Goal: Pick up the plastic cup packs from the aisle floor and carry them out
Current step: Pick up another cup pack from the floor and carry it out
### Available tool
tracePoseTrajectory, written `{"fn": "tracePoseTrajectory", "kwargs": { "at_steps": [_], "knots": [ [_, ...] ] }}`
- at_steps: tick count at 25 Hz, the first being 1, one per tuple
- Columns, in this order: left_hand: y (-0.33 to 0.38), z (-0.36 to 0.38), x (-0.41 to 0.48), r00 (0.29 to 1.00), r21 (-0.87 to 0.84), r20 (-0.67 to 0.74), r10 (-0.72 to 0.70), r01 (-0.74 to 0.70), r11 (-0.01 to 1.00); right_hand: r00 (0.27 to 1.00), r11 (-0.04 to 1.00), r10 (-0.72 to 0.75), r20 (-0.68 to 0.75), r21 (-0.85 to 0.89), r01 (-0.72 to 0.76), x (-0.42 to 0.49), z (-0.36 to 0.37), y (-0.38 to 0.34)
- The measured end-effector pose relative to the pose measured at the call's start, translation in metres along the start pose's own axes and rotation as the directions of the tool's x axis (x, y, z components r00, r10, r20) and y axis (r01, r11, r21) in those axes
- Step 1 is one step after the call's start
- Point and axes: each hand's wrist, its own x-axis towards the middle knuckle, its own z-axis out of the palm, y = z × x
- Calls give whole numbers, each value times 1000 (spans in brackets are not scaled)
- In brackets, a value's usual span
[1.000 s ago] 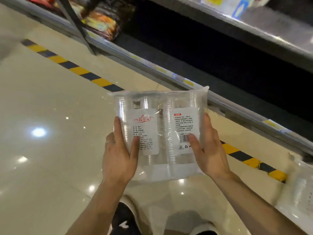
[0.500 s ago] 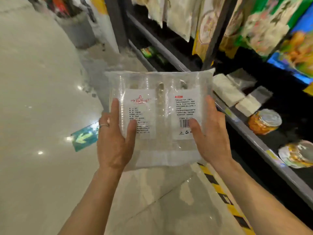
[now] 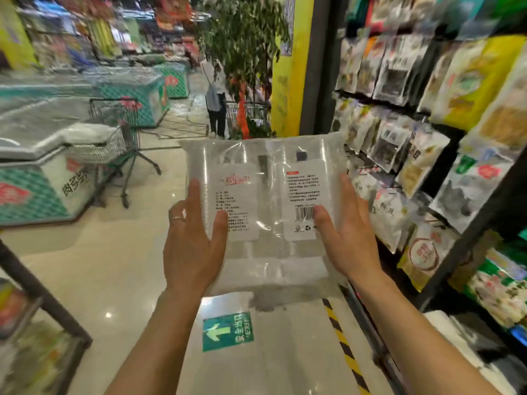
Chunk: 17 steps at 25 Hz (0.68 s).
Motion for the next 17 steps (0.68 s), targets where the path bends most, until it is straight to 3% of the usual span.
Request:
{"fn": "tracePoseTrajectory", "kwargs": {
  "at_steps": [9,17],
  "knots": [
    [-2,-120,97,992,144,-121,43,-26,989,987,982,-158,-39,102,161,74,21,-128],
    [-30,-112,169,973,233,-230,-17,72,970,961,946,-276,3,176,271,167,93,-143]
  ]
}}
